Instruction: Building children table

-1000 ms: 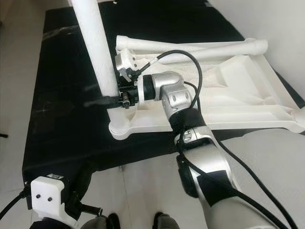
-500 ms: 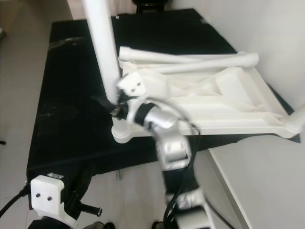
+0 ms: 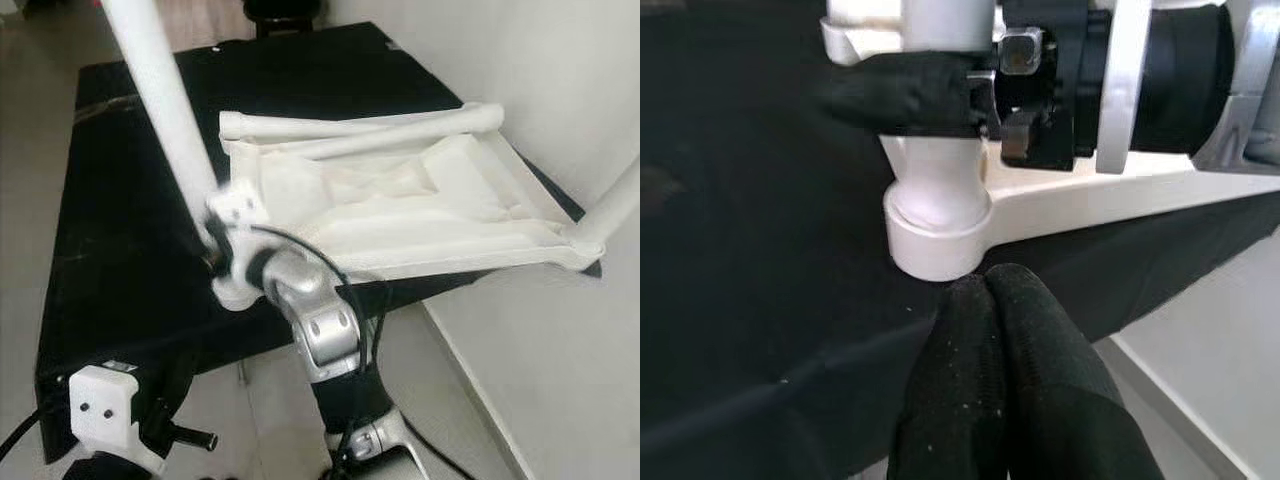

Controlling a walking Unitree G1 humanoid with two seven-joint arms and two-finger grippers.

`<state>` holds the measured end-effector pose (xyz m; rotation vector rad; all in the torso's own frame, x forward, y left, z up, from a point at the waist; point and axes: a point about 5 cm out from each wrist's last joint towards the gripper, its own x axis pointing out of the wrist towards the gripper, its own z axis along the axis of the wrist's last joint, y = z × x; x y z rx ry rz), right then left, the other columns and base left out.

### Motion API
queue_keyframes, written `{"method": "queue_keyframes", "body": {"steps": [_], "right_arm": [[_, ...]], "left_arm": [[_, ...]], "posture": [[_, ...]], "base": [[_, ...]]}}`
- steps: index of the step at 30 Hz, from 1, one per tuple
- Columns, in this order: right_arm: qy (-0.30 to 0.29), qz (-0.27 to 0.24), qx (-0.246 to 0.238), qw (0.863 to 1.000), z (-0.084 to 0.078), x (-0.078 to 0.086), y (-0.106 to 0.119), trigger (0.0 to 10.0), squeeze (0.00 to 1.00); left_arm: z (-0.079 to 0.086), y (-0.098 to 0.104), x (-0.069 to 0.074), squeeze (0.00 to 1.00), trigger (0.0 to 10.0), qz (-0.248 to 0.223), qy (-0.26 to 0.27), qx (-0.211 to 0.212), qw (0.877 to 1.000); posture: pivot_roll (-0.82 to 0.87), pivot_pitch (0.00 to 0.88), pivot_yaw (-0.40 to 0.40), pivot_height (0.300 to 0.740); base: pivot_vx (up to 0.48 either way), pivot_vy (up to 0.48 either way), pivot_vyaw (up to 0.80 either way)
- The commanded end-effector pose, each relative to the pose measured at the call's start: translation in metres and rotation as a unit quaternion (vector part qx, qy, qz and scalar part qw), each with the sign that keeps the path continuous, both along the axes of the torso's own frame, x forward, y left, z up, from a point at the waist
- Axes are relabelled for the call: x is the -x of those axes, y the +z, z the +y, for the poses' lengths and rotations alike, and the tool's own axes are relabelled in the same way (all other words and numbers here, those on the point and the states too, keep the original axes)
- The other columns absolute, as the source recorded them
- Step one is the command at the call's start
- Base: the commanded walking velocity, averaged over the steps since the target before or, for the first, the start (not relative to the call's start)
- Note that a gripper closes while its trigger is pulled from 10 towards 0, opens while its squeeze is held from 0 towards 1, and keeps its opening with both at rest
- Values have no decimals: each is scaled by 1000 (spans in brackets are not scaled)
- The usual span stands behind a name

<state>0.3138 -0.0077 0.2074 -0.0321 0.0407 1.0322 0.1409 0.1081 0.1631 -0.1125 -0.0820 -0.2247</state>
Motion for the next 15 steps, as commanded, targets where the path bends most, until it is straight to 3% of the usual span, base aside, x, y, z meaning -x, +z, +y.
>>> {"method": "queue_keyframes", "body": {"steps": [1, 4, 5, 8, 15], "right_arm": [[150, -51, -41, 987, 21, 14, 30, 10000, 1000], [200, -55, -37, 977, 14, 10, 33, 10000, 918], [243, -69, -15, 967, 7, 7, 31, 10000, 0], [329, -80, 53, 940, -4, 1, 20, 10000, 0], [353, -80, 66, 930, -7, -20, 41, 10000, 0]], "left_arm": [[0, -4, 1, 0, 10000, 12, 3, -1, 1000], [0, -4, 0, 0, 10000, 12, 1, 0, 1000], [0, -4, 1, 0, 10000, 12, 0, 1, 1000], [-1, -3, 4, 0, 10000, 14, -2, 0, 1000], [-1, 0, 11, 0, 10000, 19, 0, -4, 1000]], "posture": [[-8, 242, -7, 740], [-7, 244, 0, 740], [-6, 249, 6, 740], [12, 262, 6, 740], [39, 287, 8, 740]], "base": [[0, 0, 0], [0, 0, 0], [0, 0, 0], [0, 0, 0], [0, 0, 0]]}}
